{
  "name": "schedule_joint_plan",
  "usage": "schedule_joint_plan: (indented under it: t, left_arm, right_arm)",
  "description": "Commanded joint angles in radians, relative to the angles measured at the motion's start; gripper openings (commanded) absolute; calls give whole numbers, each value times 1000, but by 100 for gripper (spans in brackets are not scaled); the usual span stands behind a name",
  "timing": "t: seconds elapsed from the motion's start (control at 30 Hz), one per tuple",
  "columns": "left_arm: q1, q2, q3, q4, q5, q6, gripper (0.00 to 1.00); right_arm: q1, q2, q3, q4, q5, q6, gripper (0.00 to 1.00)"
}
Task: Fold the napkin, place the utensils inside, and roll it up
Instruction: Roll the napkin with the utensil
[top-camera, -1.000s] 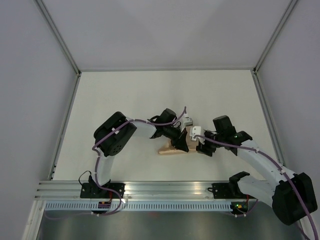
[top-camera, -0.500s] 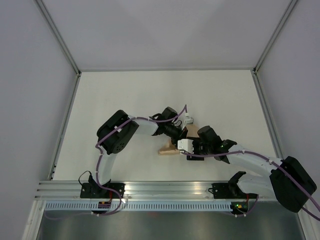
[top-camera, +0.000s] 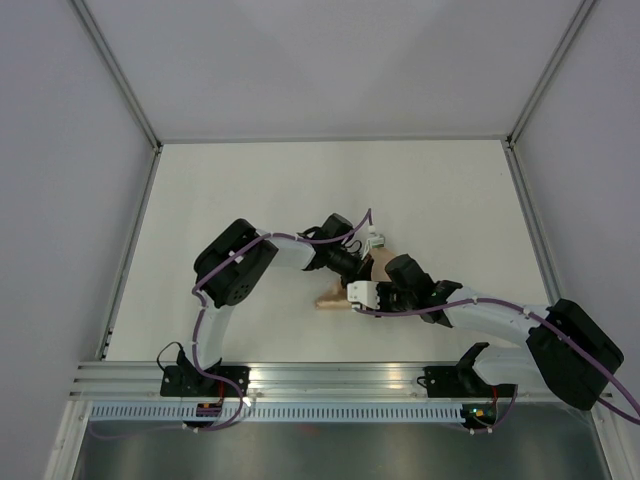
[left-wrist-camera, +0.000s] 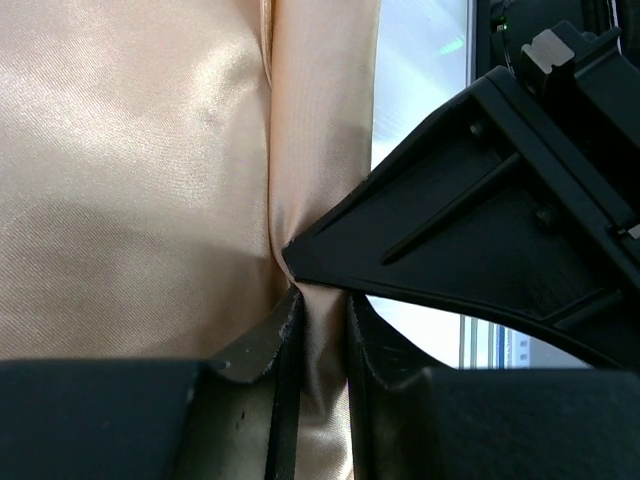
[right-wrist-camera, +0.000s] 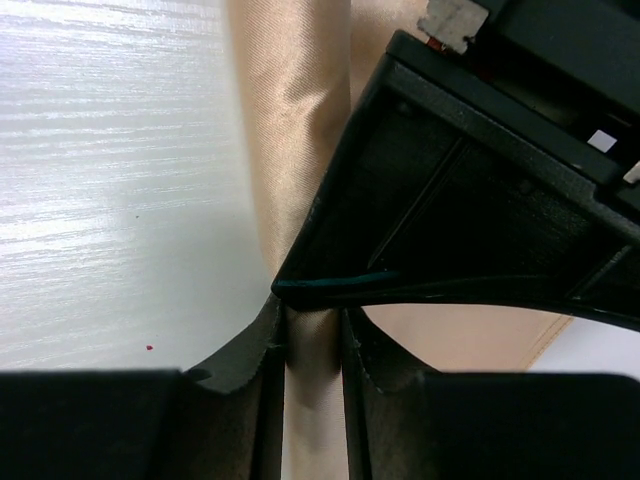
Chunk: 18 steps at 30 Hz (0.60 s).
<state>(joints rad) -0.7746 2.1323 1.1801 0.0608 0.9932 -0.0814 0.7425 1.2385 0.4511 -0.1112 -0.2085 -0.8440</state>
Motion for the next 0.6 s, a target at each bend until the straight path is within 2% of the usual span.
schedule_joint_plan:
  t: [0.0, 0.27, 0.37, 0.4, 0.57]
  left_arm:
    - [1, 43, -95, -118, -111, -1, 23]
    - [72, -110, -247, 148, -87, -145, 33]
    - [77, -144, -289, 214, -94, -178, 39]
    - [77, -155, -293, 218, -103, -184, 44]
    - [93, -196, -333, 289, -175, -213, 43]
  right_arm:
    - [5, 30, -14, -2, 23, 14, 8]
    - [-57, 61, 32, -74, -84, 2, 1]
    - [-92, 87, 54, -96, -124, -10, 1]
    - [-106, 93, 63, -97, -143, -16, 0]
    - [-144, 144, 112, -160, -221, -35, 0]
